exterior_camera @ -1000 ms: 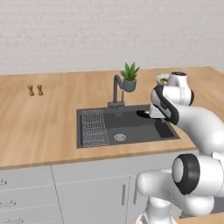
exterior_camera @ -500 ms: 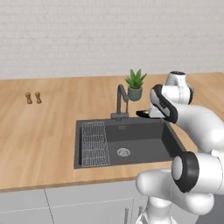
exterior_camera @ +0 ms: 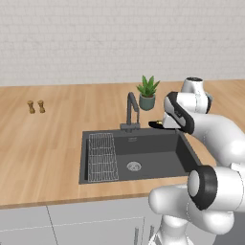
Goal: Pick the pan and sponge and place them into the sink. Then turn on the water.
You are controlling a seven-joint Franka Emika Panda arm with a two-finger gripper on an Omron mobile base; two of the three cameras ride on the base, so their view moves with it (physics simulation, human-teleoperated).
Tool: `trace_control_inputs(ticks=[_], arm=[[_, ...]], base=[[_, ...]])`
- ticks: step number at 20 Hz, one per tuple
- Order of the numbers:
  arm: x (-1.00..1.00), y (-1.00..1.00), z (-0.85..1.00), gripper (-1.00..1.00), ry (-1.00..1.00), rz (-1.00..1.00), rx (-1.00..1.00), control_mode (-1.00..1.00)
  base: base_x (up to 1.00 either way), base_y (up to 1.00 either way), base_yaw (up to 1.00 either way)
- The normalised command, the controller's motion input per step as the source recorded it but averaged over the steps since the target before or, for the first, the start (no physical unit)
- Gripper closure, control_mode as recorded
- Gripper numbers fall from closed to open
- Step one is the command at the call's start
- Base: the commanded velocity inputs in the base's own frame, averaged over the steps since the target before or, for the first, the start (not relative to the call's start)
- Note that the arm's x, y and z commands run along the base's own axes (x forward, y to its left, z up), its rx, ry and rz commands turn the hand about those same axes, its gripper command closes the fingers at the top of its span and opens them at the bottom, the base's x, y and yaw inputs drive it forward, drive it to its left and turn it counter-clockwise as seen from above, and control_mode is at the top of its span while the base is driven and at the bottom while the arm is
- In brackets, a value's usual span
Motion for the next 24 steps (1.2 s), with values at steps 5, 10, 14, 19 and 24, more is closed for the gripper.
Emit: trace_control_inputs(ticks=[5, 10, 14, 19, 24], arm=[[0.0, 0.0, 0.0, 1.0, 0.0, 0.0, 0.0, 1.0], [0.0, 0.0, 0.0, 1.0, 0.0, 0.0, 0.0, 1.0], [0.0, 0.0, 0.0, 1.0, 0.0, 0.0, 0.0, 1.0], [0.01, 0.0, -0.14, 1.0, 0.01, 0.0, -0.03, -1.0], [0.31, -0.03, -0.33, 1.0, 0.04, 0.16, -0.05, -1.0]], base=[[0.0, 0.0, 0.0], [0.0, 0.0, 0.0], [0.0, 0.0, 0.0], [0.0, 0.0, 0.0], [0.0, 0.0, 0.0]])
